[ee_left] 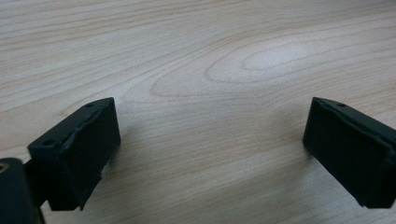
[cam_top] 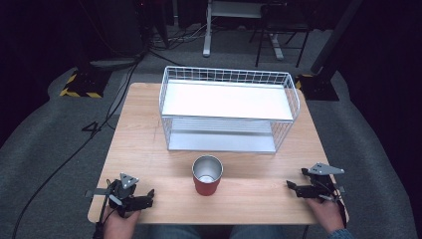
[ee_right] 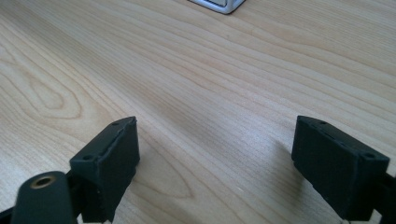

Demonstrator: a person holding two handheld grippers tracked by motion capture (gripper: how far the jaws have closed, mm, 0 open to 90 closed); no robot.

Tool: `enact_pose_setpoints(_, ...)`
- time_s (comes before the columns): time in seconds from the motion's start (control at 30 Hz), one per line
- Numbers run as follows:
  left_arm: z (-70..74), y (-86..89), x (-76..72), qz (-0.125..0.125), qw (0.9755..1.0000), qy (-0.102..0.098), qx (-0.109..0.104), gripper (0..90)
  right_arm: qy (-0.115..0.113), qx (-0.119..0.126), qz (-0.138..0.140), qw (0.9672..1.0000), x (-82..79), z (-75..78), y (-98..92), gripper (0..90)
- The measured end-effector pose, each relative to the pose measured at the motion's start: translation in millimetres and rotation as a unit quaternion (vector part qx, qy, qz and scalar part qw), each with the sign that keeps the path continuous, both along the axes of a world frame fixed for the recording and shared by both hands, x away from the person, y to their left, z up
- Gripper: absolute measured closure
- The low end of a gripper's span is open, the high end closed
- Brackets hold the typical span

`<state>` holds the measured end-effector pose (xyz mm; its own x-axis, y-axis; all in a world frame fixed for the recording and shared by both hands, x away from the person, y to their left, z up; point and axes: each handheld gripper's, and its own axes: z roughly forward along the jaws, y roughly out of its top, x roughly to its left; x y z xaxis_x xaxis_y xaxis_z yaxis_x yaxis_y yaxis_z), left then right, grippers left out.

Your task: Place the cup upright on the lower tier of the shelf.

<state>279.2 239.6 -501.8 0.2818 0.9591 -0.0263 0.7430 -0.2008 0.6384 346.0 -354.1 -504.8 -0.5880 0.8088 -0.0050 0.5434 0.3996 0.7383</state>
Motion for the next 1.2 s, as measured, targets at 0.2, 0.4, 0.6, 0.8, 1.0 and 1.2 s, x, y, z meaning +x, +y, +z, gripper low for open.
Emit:
enact_pose_setpoints(0.2,1.0,0.4,-1.3,-0.004,1.0000,0.006,0.002,5.0,0.001,0.001,-0.001,1.0000,0.2,-0.1,0.0,15.4)
enact_pose_setpoints(0.4,-0.4,1.9,-0.3,0.014,0.9999,0.006,-0.004,0.4,0.001,0.001,-0.001,1.0000,0.2,-0.1,-0.1,15.5)
enact_pose_setpoints(0.6,3.1,3.9,-2.6,0.023,0.9993,-0.014,-0.027,0.0,0.000,0.000,0.001,1.0000,-0.1,0.0,0.1,15.5)
enact_pose_setpoints(0.8,11.8,-4.5,-7.8,-0.002,0.9972,-0.048,-0.056,0.0,0.000,0.000,0.001,1.0000,-0.2,0.0,0.1,15.6)
enact_pose_setpoints(1.0,16.4,-13.9,-13.0,-0.025,0.9930,-0.080,-0.083,0.0,0.000,0.000,0.001,1.0000,-0.2,0.0,0.1,15.6)
enact_pose_setpoints(1.2,23.4,-28.9,-18.9,-0.054,0.9875,-0.112,-0.097,0.0,0.000,0.000,0.001,1.0000,-0.1,0.0,0.1,15.6)
